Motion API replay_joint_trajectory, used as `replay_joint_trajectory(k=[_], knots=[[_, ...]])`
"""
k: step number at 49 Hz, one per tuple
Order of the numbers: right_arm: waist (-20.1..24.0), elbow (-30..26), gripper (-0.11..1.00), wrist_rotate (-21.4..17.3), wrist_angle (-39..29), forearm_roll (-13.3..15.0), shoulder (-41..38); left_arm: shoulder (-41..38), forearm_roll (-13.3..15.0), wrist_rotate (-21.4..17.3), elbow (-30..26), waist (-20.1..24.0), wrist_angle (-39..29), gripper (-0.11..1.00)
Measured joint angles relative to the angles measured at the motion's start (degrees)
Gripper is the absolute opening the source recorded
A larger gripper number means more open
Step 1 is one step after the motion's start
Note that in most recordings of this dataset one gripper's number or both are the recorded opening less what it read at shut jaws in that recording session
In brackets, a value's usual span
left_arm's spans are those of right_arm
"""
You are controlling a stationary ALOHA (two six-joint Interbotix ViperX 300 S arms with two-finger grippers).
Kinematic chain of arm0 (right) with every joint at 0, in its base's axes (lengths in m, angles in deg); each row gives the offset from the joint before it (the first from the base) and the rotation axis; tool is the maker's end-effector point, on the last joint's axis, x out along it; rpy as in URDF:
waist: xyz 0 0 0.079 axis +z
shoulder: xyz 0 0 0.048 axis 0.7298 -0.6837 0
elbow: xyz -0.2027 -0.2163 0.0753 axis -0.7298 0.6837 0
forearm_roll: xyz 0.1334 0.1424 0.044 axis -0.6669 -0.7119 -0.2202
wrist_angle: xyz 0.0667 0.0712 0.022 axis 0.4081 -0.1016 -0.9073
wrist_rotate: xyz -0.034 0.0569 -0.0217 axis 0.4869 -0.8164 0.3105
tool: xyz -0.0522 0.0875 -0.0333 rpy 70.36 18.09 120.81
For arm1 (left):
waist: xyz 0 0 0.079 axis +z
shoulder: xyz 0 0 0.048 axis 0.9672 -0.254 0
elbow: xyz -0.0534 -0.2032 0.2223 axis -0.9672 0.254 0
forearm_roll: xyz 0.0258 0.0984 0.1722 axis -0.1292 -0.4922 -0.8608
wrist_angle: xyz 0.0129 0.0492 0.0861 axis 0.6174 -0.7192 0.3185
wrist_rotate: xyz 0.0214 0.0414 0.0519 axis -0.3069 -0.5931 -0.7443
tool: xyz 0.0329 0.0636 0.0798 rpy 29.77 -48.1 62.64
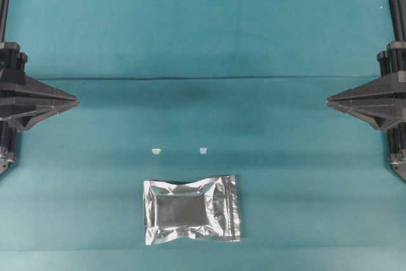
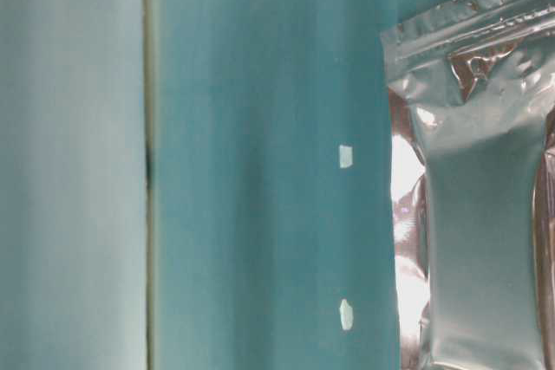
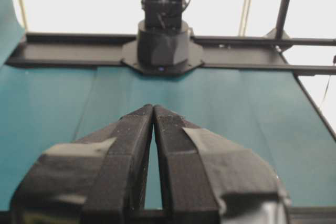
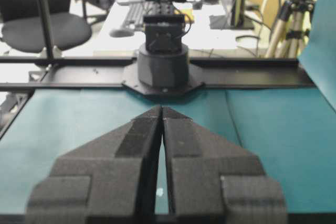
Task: Hand over the silver zip bag and make it stand upright.
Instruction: 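Move the right gripper to the silver zip bag and grasp its edge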
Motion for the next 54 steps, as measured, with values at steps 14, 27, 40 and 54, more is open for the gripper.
replay_joint_trajectory(k=[14, 27, 40, 54], knots=[[3.7, 0.0, 0.0, -8.8, 0.0, -4.4, -4.1, -6.2, -0.7, 3.3, -3.3, -4.0, -1.2, 0.0], [9.7, -2.0, 0.0, -28.2, 0.4, -6.7, -14.9, -7.1, -0.8, 3.3, -6.9, -4.4, -9.5, 0.0], [14.0, -6.5, 0.0, -47.1, 0.4, -7.0, -29.7, -6.4, -0.7, 3.3, -7.3, -4.4, -11.7, 0.0], [14.8, -9.4, 0.01, -63.0, 1.7, -7.0, -41.4, -6.4, -0.7, 3.3, -7.4, -4.4, -11.9, 0.0]])
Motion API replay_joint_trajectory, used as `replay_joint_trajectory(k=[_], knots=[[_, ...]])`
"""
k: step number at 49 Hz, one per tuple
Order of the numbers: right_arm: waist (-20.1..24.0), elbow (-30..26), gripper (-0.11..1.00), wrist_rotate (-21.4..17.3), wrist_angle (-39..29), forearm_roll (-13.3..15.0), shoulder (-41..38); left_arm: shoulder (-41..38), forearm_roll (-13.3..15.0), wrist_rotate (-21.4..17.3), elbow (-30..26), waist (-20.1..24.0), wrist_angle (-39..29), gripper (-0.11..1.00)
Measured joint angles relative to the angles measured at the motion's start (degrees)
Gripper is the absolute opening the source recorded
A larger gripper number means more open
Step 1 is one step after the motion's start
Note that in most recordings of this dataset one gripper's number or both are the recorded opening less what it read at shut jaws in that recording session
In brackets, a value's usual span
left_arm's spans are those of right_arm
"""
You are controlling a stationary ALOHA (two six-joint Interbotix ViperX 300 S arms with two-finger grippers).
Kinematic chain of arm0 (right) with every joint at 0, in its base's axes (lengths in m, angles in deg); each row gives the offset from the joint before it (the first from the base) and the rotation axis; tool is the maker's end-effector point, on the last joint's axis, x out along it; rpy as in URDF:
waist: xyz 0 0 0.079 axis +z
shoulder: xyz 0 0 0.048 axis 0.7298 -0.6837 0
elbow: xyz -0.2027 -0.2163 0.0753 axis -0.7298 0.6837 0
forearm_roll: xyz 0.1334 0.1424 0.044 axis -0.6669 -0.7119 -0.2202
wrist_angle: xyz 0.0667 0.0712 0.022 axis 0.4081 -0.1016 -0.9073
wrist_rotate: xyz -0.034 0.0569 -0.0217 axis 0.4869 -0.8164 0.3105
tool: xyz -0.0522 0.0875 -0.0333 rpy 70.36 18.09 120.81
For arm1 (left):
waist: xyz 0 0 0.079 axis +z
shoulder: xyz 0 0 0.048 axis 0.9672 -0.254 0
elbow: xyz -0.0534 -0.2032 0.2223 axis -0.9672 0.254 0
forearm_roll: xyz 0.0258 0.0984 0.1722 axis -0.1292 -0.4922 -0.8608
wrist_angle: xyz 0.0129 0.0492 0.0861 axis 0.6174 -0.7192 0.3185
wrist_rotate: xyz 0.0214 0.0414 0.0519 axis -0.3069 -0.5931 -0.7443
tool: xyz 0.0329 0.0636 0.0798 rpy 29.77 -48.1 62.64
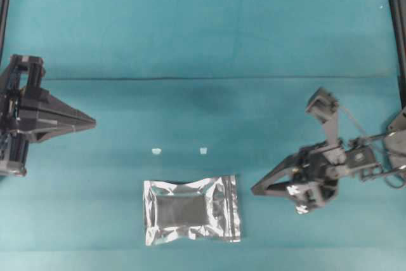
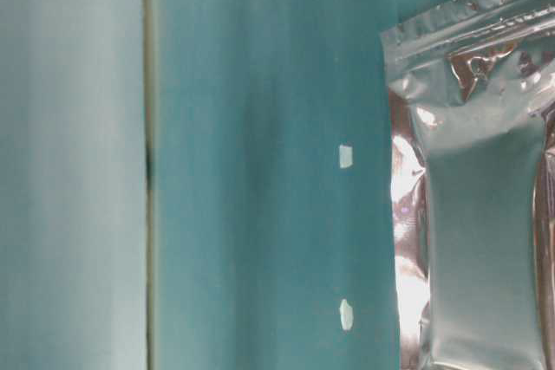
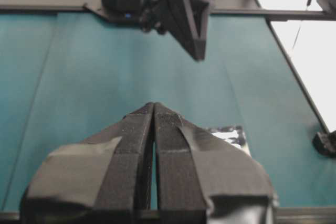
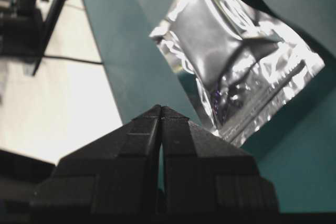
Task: Hand over the silver zip bag and make it stand upright.
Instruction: 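Move the right gripper to the silver zip bag and grasp its edge, then lift the bag with the right gripper and carry it toward center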
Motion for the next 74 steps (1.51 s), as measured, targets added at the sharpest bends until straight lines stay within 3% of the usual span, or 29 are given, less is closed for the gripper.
replay_joint_trajectory(k=[3, 6, 16, 21, 42, 53, 74], knots=[[0.1, 0.0, 0.05, -3.3, 1.3, 0.0, -1.1, 0.2, 0.0, 0.0, 0.0, 0.0, 0.0, 0.0], [0.0, -0.1, 0.16, -6.7, 2.8, -0.1, -2.4, 0.2, -0.1, 0.0, -0.2, 0.0, 0.0, 0.0], [0.4, -1.5, 0.74, -14.2, 3.8, -1.2, -8.2, 0.4, 0.0, -0.4, -0.7, 0.0, -0.1, 0.0], [1.1, -3.3, 0.92, -14.9, 3.5, -1.4, -12.1, 0.5, 0.0, -0.2, -0.7, 0.0, -0.5, 0.0], [2.7, -5.4, 0.9, -15.5, 5.0, -5.7, -22.4, 3.9, 0.0, -0.2, -0.7, 0.1, -5.1, 0.0], [2.9, -6.6, 0.9, -15.5, 7.0, -6.0, -24.6, 5.0, -0.1, -0.2, -0.7, 0.0, -6.0, 0.0], [2.7, -14.2, 0.9, -14.9, 8.5, -6.1, -30.7, 5.1, 0.0, -0.2, -0.7, 0.0, -6.1, 0.0]])
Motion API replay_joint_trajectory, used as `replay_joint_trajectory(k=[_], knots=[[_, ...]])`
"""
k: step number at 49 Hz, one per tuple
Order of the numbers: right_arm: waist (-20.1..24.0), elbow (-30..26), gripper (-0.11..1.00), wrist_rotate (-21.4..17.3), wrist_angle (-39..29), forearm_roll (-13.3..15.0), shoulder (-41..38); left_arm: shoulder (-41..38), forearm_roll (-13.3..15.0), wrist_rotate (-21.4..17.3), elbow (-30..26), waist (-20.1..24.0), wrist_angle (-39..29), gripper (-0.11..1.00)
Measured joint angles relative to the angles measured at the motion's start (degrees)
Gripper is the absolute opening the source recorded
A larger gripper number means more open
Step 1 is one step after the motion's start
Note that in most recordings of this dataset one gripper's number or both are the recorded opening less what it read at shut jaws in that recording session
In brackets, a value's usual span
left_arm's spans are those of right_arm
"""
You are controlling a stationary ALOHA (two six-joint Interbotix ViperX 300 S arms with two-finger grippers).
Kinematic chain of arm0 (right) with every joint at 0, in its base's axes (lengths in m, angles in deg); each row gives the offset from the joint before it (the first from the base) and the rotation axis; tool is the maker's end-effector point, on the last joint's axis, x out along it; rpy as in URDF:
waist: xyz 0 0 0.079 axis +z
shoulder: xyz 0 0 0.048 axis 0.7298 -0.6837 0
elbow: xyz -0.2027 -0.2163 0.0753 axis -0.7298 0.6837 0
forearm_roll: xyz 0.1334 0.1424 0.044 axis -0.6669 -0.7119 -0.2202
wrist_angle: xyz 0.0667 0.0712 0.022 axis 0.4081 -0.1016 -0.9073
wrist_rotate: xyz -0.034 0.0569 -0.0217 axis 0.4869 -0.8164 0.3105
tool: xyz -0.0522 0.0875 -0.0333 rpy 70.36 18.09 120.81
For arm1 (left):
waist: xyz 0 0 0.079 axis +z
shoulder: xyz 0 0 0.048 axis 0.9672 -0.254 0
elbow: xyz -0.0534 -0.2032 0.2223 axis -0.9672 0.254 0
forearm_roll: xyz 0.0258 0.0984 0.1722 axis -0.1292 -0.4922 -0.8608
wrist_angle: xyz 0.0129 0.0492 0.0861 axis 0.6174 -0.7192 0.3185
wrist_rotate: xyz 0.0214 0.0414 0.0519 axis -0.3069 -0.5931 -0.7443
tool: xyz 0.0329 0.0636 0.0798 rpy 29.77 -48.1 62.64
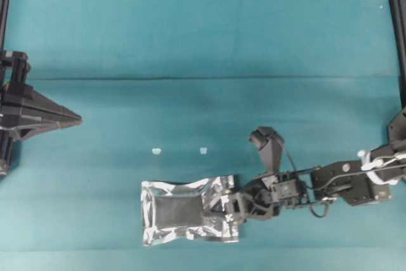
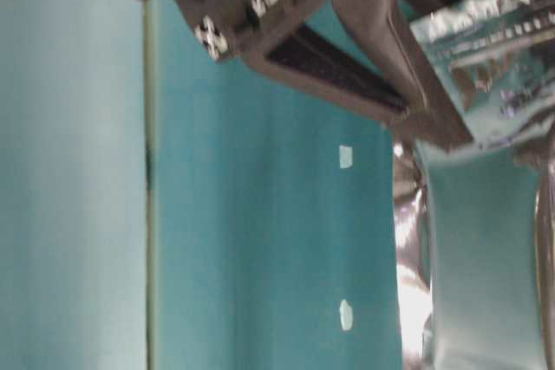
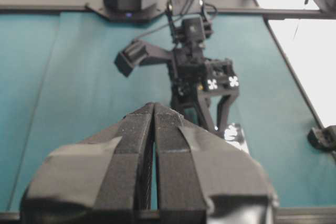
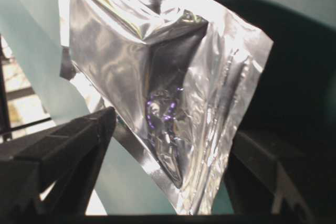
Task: Hand over the silver zip bag and make it stand upright.
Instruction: 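Lift the bag with the right gripper and carry it toward center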
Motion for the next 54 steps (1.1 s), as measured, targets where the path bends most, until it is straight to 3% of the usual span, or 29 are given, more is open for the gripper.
replay_joint_trajectory(k=[7, 10, 20, 25, 34, 46, 54], knots=[[0.0, -0.5, 0.87, 0.2, 0.4, 0.0, -0.5, 0.0, -0.1, 0.0, 0.0, 0.1, 0.0, 0.0], [0.0, -0.6, 0.79, 0.8, 0.3, 0.0, -0.6, 0.1, -0.1, 0.0, 0.0, 0.1, 0.0, 0.0], [-0.4, -0.3, 0.22, 4.0, -1.7, 0.0, 0.3, 0.4, -0.1, 0.0, 0.1, 0.0, 0.0, 0.0], [-2.0, -0.1, 0.02, 7.3, -6.2, 0.6, 2.6, 0.7, 0.0, 0.2, 0.1, 0.0, 0.1, 0.0], [-5.8, -1.8, 0.01, 17.1, -18.2, 2.2, 9.8, 1.2, 0.0, 0.4, 0.1, 0.1, 0.0, 0.0], [-13.4, -11.9, 0.01, 35.1, -46.2, 4.0, 19.3, 1.6, 0.0, 0.4, 0.0, 0.4, 0.1, 0.0], [-16.4, -20.0, 0.01, 46.4, -63.3, 4.2, 20.2, 2.2, 0.0, 0.4, 0.0, 2.5, 0.0, 0.0]])
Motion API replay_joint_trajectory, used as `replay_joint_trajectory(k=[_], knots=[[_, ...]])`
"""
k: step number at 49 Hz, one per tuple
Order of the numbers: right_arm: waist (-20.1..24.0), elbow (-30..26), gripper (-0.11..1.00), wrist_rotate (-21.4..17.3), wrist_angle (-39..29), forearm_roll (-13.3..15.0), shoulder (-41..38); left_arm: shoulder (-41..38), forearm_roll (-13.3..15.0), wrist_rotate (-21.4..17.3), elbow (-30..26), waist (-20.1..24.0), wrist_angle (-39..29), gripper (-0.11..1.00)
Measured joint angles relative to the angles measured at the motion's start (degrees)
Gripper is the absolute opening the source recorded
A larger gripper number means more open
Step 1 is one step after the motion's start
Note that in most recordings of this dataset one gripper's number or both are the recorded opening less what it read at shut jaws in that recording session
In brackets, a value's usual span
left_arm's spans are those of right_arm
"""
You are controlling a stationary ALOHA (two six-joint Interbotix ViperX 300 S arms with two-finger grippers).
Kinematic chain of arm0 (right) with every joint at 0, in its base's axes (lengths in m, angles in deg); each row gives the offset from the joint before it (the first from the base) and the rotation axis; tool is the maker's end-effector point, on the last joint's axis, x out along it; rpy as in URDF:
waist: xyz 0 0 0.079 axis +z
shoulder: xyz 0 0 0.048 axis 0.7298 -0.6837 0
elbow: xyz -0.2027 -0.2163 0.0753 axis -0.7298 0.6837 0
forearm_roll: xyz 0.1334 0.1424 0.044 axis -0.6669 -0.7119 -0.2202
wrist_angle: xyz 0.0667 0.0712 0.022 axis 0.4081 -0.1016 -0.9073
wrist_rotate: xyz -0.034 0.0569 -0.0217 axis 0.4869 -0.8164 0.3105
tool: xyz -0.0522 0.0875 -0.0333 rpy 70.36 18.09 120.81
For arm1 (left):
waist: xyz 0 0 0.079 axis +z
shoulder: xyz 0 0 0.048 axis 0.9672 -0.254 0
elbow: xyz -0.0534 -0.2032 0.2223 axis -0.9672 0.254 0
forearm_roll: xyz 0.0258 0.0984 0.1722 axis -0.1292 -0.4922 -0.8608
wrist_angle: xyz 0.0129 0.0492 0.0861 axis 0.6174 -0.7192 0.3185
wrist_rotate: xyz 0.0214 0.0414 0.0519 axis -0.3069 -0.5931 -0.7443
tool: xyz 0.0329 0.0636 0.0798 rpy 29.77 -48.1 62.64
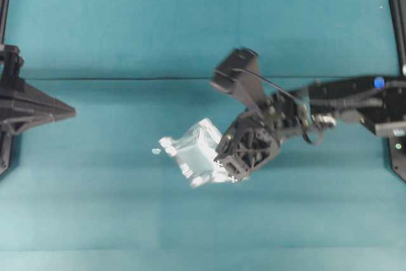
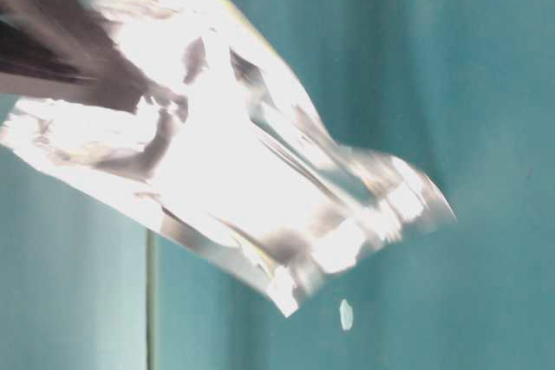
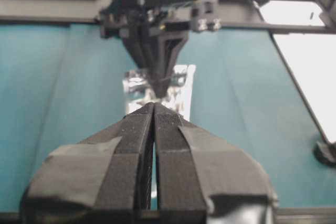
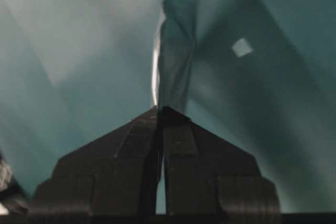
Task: Hand over the silver zip bag and make it stand upright.
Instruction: 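Lift the bag with the right gripper and carry it toward center, then reach the left gripper toward the bag held by the right gripper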
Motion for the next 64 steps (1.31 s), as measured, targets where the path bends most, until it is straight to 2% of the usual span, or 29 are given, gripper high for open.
replay_joint_trajectory(k=[5, 14, 22, 28, 36, 64], knots=[[-0.8, -5.7, 0.01, 7.8, -9.3, 0.1, -2.7, 0.6, -0.1, 0.0, 0.1, 1.5, 0.0, 0.0], [-1.3, -14.4, 0.01, 19.0, -22.1, 0.1, -7.7, 1.5, -0.1, -0.1, 0.7, 2.3, 0.0, 0.0], [-2.4, -21.5, 0.01, 26.2, -31.0, 1.2, -11.3, 2.4, -0.1, 0.0, 1.8, 2.3, 0.0, 0.0], [-2.9, -25.7, 0.01, 28.9, -35.7, 3.6, -13.4, 2.8, 0.0, 0.1, 2.7, 2.2, 0.0, 0.0], [-3.1, -28.2, 0.01, 31.9, -38.1, 6.3, -15.6, 2.9, 0.0, 1.1, 4.1, 2.4, 0.1, 0.0], [-2.7, -28.5, 0.01, 36.4, -36.1, 7.2, -18.5, 2.7, 0.0, 7.9, 7.9, 3.2, 0.2, 0.0]])
